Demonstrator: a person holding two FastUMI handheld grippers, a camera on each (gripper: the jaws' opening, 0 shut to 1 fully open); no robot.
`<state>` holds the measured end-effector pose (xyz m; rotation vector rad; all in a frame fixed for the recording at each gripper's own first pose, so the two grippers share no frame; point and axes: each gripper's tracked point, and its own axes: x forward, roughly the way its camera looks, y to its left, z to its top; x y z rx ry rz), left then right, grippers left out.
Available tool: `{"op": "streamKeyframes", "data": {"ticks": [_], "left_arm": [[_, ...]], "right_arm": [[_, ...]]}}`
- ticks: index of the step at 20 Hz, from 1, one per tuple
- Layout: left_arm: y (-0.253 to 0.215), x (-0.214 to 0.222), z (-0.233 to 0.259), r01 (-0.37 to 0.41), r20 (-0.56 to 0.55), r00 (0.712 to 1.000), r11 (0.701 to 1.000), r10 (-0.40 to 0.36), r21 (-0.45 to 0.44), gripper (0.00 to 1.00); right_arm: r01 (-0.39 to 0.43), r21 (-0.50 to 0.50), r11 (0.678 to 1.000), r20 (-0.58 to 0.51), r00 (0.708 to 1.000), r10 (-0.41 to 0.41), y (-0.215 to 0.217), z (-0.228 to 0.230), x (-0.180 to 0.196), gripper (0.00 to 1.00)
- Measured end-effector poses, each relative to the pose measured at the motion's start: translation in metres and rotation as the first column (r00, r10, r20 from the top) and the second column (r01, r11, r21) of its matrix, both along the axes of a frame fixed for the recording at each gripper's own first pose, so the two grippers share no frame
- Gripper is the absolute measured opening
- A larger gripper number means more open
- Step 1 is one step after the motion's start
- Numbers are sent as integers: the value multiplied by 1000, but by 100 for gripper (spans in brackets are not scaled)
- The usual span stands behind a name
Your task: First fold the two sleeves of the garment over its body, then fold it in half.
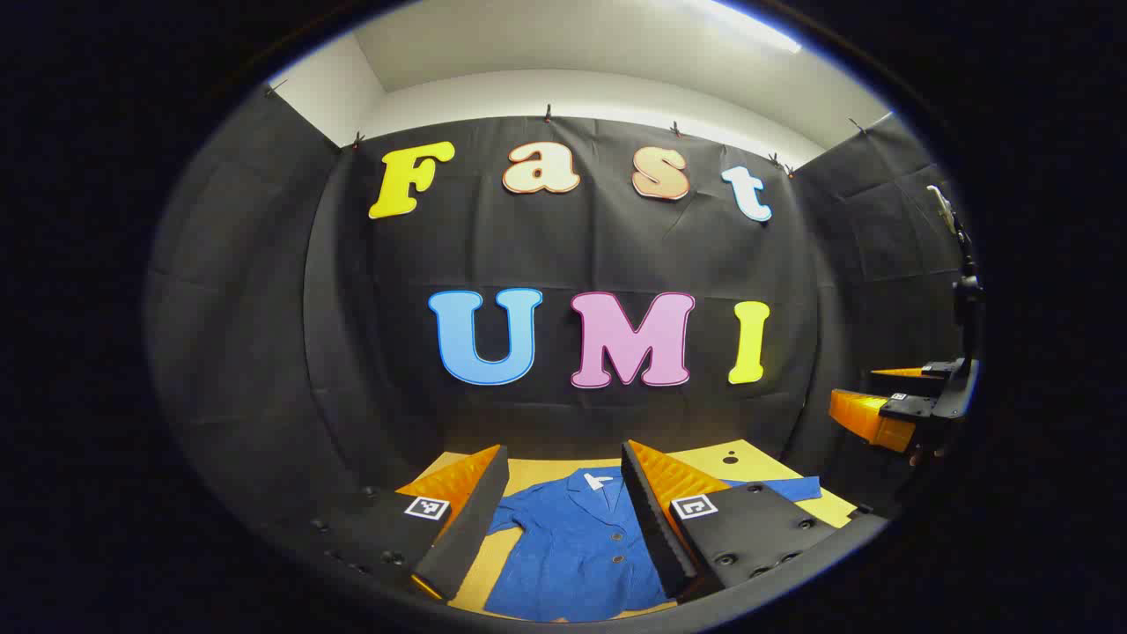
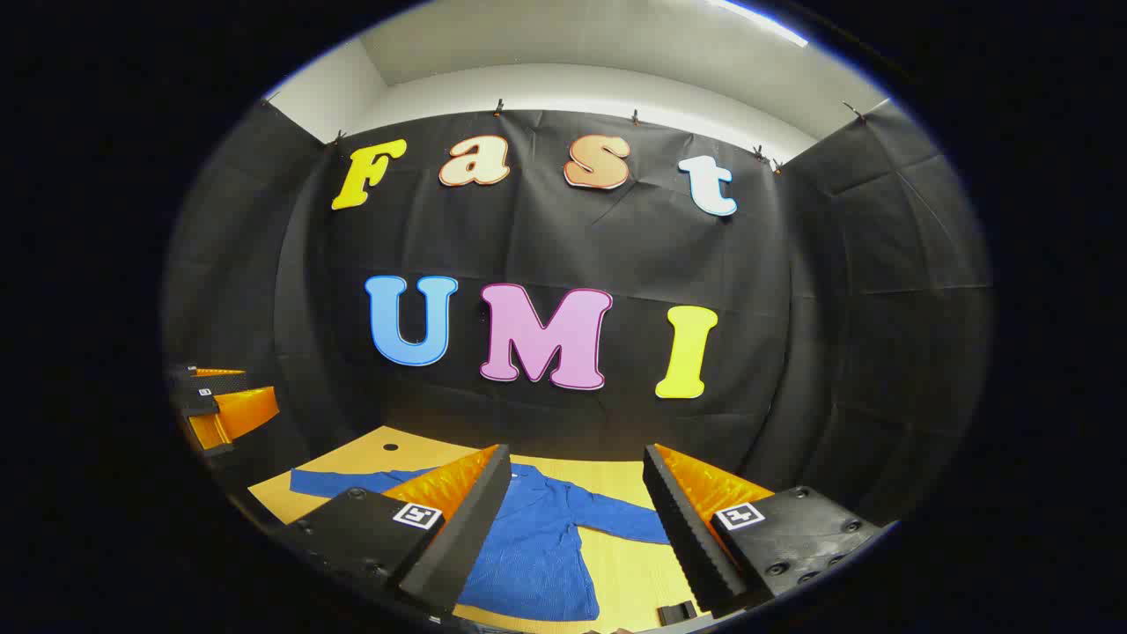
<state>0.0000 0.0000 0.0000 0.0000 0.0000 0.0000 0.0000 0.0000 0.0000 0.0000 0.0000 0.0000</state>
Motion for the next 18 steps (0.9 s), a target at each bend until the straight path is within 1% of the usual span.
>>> {"op": "streamKeyframes", "data": {"ticks": [1,2,5,6,7,8,10,11,12,13,14,17,18], "left_arm": [[-1,-1,-1,0,1,1000,1000,0,3,74],[-1,-3,0,-2,1,1000,1000,2,5,71],[-2,-3,-1,0,-3,1000,1000,0,8,72],[-3,-3,1,1,-2,1000,1000,-1,9,73],[-3,-4,1,1,0,1000,1000,-1,11,74],[-3,-5,3,2,3,1000,1000,-2,15,74],[-4,-6,4,1,7,1000,1000,-1,21,74],[-4,-6,1,1,3,1000,1000,-1,19,71],[-4,-6,0,2,-3,1000,1000,-2,13,71],[-4,-7,-2,3,-9,1000,1000,-3,6,71],[-3,-8,-2,3,-15,1000,1000,-3,-1,71],[-2,-3,-7,4,-31,1000,1000,-4,-4,71],[-1,-2,-9,2,-42,999,1000,-2,-1,74]], "right_arm": [[-2,0,1000,-1,1000,2,1,0,0,84],[-4,3,1000,-6,1000,4,2,-1,-1,96],[-15,-9,1000,2,1000,15,7,1,-4,96],[-20,-10,1000,2,1000,20,8,1,-5,100],[-22,-9,1000,3,1000,22,9,1,-4,100],[-21,-8,1000,5,1000,22,8,2,-5,96],[-18,-6,1000,8,1000,19,7,4,-7,96],[-16,-5,1000,11,1000,16,6,4,-8,96],[-13,-4,1000,15,1000,13,4,6,-9,100],[-12,-5,1000,19,1000,12,3,7,-10,100],[-13,-7,1000,21,1000,13,3,7,-11,96],[-34,-18,999,22,999,35,4,8,-7,96],[-41,-29,999,20,999,42,-1,10,-1,96]]}}
